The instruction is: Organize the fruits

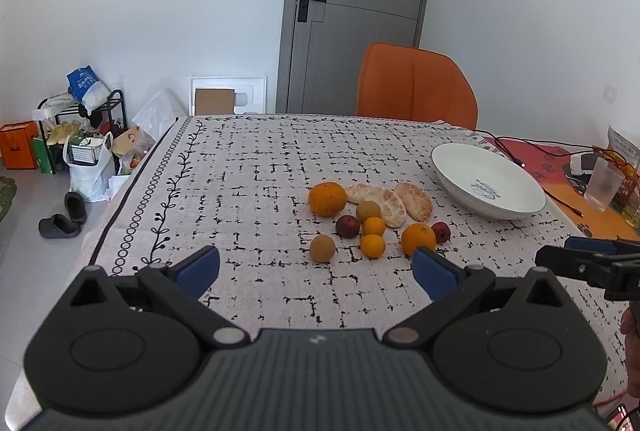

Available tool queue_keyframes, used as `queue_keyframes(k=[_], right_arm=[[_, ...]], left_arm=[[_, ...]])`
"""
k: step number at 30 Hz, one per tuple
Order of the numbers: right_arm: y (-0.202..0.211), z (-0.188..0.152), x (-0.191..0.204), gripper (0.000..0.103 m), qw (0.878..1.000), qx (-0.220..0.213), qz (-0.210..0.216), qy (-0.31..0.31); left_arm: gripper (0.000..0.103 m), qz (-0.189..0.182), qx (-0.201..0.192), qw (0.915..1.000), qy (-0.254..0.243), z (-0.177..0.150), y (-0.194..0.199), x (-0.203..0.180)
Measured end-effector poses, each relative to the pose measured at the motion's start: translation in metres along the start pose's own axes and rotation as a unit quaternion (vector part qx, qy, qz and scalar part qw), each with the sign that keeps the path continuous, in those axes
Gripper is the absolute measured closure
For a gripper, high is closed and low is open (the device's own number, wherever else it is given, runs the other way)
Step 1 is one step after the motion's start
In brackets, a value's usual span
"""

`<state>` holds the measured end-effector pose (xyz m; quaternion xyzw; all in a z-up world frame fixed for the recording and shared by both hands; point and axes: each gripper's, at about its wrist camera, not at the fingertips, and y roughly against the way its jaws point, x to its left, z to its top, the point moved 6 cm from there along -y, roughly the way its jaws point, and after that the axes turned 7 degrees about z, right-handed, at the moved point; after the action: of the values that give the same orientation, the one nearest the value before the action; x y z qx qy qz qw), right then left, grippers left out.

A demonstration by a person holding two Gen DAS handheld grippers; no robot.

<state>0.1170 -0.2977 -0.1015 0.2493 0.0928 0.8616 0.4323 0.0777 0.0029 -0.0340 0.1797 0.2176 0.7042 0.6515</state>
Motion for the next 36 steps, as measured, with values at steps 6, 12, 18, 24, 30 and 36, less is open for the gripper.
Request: queue_keyframes(k=[6,12,18,24,30,36], right_arm=[[-0.011,-0.001,-0.009,0.011,1.0,0.014,0.003,-0.009],[-0.022,0.0,-0.015,0.016,1.0,0.024,0.01,-0.011],[-0.034,0.001,-0.021,0.023,0.999,0.03,0.013,-0.014],[-0.049,-0.001,-0.026,0.033,0.999,0.044,0.02,-0.02],[-0.063,-0.003,-0.034,0.041,0.998,0.056,0.021,-0.028],[-0.075,-0.003,-0.04,0.043,0.997,0.068,0.016,-0.03]], left_arm=[[0.006,-0.007,-0.007,0.9999,0.009,0.004,-0.012,-0.001],[0.016,-0.01,0.005,0.9999,0.011,0.006,-0.028,-0.005],[0.024,-0.013,0.017,0.9997,0.008,0.006,-0.044,-0.009],[0.037,-0.016,0.037,0.9992,0.005,0.002,-0.063,-0.013],[0.043,-0.018,0.051,0.9985,0.005,-0.001,-0.084,-0.015],[0.054,-0.011,0.073,0.9973,0.005,-0.003,-0.105,-0.015]])
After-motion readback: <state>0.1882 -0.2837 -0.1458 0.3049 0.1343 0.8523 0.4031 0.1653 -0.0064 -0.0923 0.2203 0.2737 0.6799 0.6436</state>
